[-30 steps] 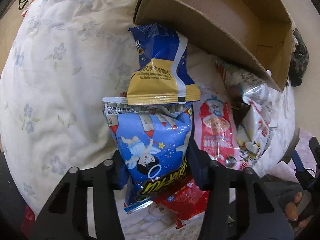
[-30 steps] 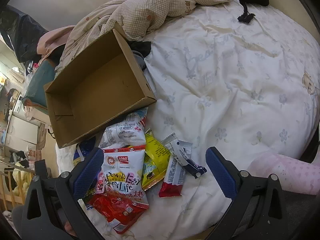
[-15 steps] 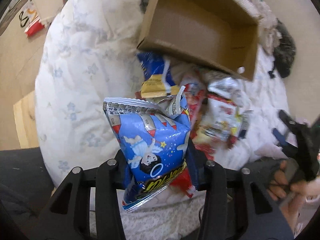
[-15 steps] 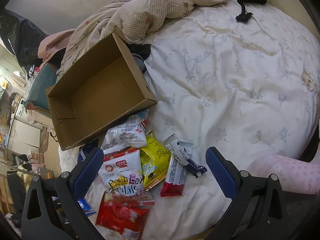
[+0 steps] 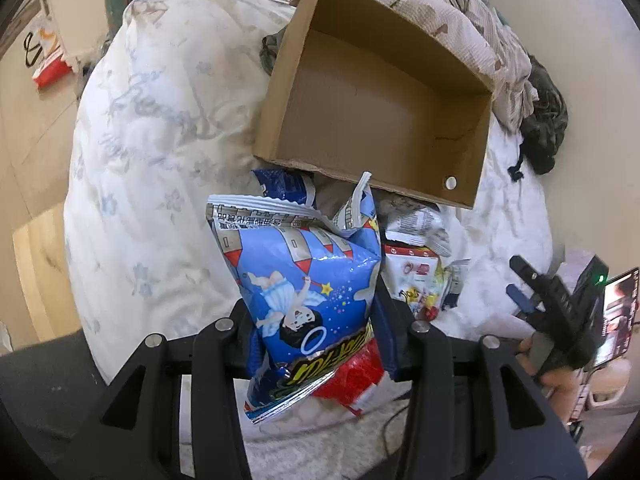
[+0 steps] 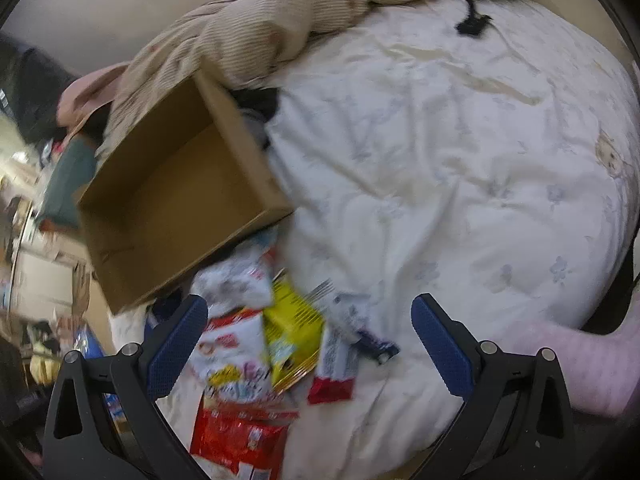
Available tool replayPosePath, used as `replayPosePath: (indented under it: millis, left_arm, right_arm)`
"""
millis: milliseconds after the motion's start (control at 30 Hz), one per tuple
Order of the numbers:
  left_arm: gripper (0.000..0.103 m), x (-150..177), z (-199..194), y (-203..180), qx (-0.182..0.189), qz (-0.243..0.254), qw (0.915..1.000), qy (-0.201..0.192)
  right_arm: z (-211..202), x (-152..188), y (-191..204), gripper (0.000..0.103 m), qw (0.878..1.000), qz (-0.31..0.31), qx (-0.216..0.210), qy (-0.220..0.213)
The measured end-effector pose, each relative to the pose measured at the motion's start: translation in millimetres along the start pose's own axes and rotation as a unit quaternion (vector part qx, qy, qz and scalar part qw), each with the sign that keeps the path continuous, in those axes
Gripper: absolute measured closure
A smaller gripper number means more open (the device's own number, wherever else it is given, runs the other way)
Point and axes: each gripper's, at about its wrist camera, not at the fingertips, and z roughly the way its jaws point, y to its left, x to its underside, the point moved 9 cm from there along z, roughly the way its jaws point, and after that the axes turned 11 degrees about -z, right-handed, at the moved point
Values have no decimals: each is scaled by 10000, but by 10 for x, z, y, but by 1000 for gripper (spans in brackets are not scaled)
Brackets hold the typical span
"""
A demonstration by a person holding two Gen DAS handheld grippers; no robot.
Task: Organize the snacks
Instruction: 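Lift the blue chip bag with the left gripper while the right gripper grasps the white snack bar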
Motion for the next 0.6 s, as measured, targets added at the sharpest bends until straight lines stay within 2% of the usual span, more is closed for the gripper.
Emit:
replayPosePath:
  millis: [67,100,167,267,367,400,467,533,600]
  left_arm:
    - [63,1,60,-15,0,53,10000,5]
    - [63,12,93,-21,-9,77,10000,5]
    - [63,24,141,-17,-85,173,9998,-20]
    - [63,29,178,-4,-113,212,9997,-15]
    - [63,33,195,17,-90,203,9998,22]
    - [63,27,196,28,-94,186,9998,26]
    - [63,13,190,34,-72,137,9999,20]
    - [63,-5,174,29,-61,125,9999,-20]
    - [63,-26,159,22,-99,156,9998,-92]
  right_arm:
    - [125,-16,-80,2,9996,34,143,234]
    - [208,-4,-115,6,9989,28,229,415]
    - [428,84,-186,24,9951,36,397,903]
    - [682,249,-185,33,9871,-172,567,1485]
    - [764,257,-74,41,9827,-686,784,1530]
    - [777,257,-49,49,9818,-774,815,1531]
    - [811,285,4,77,9806,-884,755,1575]
    - [781,286,23,84,9821,-896,733,1486]
    - [690,233,52,86,9842,-965,765,1275]
